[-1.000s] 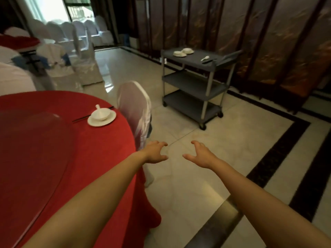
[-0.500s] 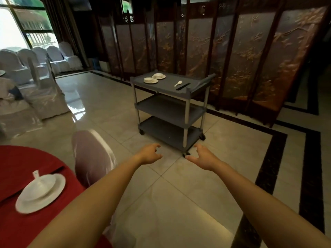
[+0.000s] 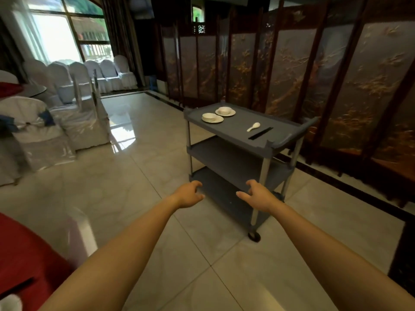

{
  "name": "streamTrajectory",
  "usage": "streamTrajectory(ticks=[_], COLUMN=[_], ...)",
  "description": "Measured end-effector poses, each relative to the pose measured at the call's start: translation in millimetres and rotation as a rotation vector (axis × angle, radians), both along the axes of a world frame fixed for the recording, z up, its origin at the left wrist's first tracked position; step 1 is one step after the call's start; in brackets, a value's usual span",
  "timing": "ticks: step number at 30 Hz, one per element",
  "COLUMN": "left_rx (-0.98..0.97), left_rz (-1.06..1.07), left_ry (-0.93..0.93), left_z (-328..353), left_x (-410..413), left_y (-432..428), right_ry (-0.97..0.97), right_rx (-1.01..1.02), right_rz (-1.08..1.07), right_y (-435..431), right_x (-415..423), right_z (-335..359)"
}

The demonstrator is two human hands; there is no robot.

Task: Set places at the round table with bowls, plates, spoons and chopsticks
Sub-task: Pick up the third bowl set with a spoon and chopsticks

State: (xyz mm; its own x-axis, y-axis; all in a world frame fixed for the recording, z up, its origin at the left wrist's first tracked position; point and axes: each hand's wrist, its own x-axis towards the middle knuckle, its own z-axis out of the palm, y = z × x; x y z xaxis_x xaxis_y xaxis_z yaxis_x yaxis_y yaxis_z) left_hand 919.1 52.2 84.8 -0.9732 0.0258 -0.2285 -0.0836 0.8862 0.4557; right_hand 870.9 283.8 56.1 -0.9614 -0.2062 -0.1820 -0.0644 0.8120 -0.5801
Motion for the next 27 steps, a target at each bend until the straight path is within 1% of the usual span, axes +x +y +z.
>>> streamTrajectory(ticks=[4, 8, 13, 20, 27], left_rx=[-0.005, -0.011, -0.036, -0.031, 0.016], left_rz=[0.073, 0.097, 0.065, -0.005, -0.006], left_ry=[0.018, 0.014, 0.005, -0.012, -0.018], left_z=[-0.8, -7.8, -6.5, -3.9, -28.5], left_x=[-77.2, -169.0, -289.9, -427.9, -563.4], left_y=[-28.8, -60.8, -98.8, -132.0, -151.9], right_ry=[-0.007, -0.005, -0.005, -0.035, -0.102], right_rx=[-0.026, -0.037, -0.05, -0.032, -0.046], right_rz=[0.035, 0.031, -0.016, -0.051, -0.111], right_y=[-28.8, -59.2, -93.5, -133.0, -161.3], right_x=[-82.9, -167.6, -276.9, -407.5, -533.6], right_z=[-1.7, -6.0, -2.6, 9.2, -12.4])
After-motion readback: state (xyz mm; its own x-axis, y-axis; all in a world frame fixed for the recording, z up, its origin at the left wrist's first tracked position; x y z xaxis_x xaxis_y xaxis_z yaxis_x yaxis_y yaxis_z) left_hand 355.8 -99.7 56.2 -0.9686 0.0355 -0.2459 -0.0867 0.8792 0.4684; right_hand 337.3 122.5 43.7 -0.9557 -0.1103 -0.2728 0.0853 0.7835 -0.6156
